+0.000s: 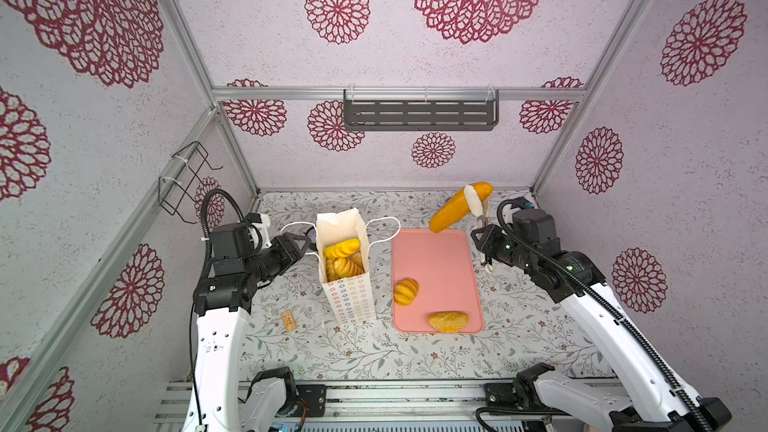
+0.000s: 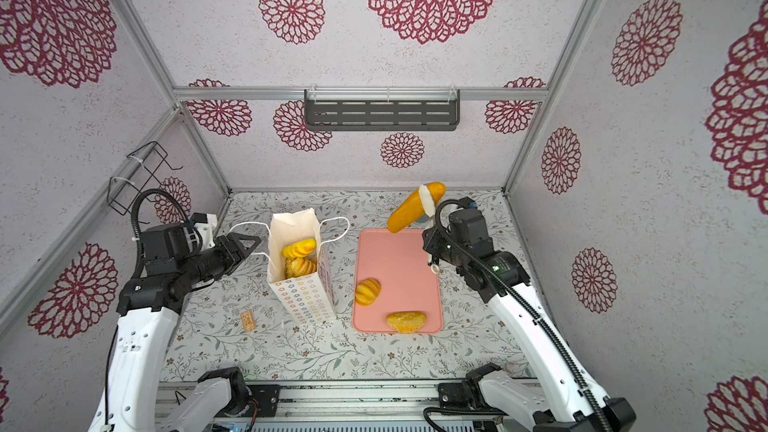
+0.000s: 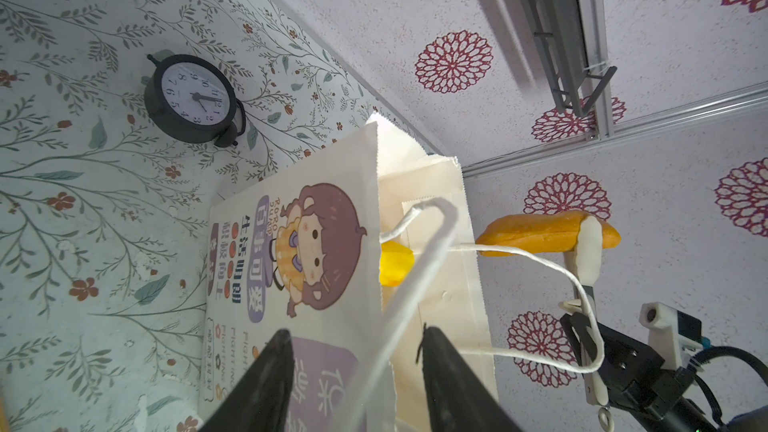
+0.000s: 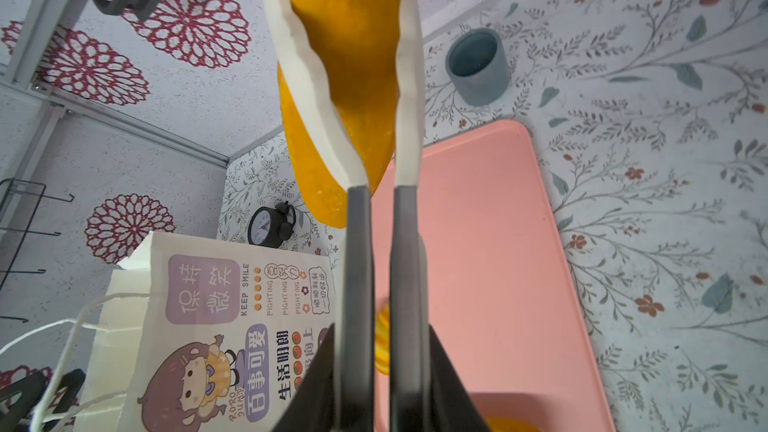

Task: Place the fake bread into the paper bag
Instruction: 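Lift the long yellow loaf with the tongs and carry it over the bag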

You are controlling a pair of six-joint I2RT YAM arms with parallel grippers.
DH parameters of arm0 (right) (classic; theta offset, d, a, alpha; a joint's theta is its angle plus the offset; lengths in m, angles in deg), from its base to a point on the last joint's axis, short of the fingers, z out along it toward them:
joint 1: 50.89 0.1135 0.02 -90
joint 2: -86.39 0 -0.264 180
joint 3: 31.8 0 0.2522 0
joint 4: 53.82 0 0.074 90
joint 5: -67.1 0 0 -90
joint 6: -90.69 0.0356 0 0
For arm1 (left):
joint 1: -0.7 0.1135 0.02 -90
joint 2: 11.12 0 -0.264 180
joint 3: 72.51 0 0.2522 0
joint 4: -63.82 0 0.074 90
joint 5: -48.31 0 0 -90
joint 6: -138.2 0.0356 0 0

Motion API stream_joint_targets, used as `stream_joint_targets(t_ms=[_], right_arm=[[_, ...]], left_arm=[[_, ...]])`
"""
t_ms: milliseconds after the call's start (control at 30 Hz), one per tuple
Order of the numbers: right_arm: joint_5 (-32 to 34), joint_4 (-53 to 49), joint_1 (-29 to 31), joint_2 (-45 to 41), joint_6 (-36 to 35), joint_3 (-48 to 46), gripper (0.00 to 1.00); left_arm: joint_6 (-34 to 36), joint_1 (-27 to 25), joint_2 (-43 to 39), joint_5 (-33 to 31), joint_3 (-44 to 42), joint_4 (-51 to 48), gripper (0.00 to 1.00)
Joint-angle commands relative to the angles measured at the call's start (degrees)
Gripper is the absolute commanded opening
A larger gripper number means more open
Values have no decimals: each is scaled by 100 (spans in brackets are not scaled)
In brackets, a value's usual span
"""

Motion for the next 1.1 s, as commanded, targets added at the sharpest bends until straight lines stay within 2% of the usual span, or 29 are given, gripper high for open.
stream_joint_targets(t_ms=[0,333,567,767,933,1067], right_arm=[[10,597,147,-31,-530,523,22],[-607,1152,878,316,-1029,1413,23],[-1002,1187,1658,706,-1302,1905,24],[-1008,791,2312,1180,-1527,2374,24],[-711,181,2820,1587,-1793,2763,24],[-519,-72,3006,1649,-1840,2777,24]], left_arm=[[-77,53,-106,-47,126,-50,50],[-168,54,-124,-117,125,-31,44],[-201,53,-124,-161,117,-35,42],[-196,46,-107,-178,142,-32,41],[-187,50,-115,-196,152,-48,41],[-190,54,-124,-205,131,-56,41]])
